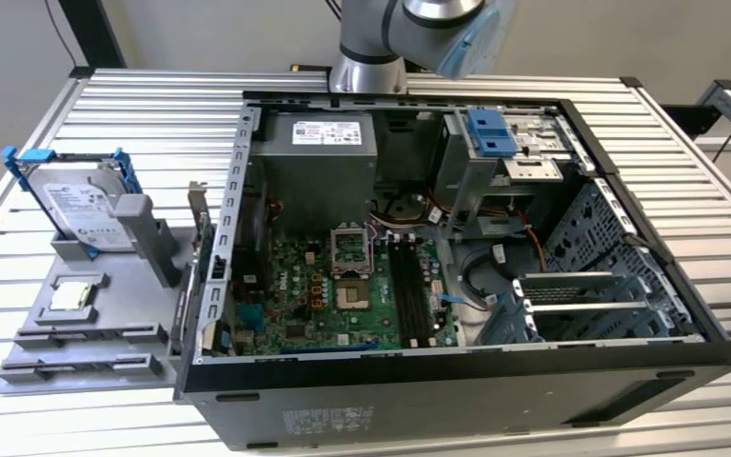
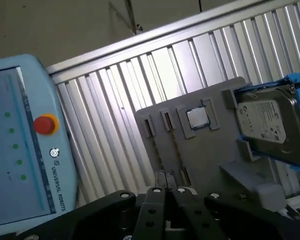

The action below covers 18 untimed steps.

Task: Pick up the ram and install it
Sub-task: 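Pick up the ram and move it above insertion slot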

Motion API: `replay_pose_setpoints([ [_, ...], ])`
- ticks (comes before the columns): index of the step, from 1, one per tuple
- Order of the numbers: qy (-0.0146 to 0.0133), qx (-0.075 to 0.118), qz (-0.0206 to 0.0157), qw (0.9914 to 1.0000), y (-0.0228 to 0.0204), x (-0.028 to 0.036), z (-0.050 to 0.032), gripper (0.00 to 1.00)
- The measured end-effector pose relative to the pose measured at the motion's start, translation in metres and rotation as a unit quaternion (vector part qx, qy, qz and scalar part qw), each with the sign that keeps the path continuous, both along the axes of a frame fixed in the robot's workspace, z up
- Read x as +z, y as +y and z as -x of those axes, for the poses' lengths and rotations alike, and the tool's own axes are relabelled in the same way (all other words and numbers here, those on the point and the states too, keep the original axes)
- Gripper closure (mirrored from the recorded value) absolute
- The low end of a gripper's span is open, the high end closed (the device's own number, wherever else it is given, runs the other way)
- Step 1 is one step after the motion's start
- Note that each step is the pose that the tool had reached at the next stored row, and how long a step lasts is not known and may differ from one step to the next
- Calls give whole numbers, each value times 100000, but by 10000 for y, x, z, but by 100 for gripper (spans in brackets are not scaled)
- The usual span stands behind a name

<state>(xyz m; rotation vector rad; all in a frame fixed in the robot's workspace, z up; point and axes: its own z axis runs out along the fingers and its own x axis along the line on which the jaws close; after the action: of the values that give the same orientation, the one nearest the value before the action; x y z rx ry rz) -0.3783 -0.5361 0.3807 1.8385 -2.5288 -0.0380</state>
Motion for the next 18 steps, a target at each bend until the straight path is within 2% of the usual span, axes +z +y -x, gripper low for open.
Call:
replay_pose_setpoints([
  [4,8,3618,1,99935,0,-2,0,100],
  [7,27,6298,-3,99801,0,-4,0,100],
  [9,133,7866,-8,99690,1,-6,0,100],
  [13,270,11094,-10,99382,0,-6,0,100],
  [15,268,12868,-7,99168,0,-7,-1,100],
  [18,266,15526,-5,98787,0,-7,0,100],
])
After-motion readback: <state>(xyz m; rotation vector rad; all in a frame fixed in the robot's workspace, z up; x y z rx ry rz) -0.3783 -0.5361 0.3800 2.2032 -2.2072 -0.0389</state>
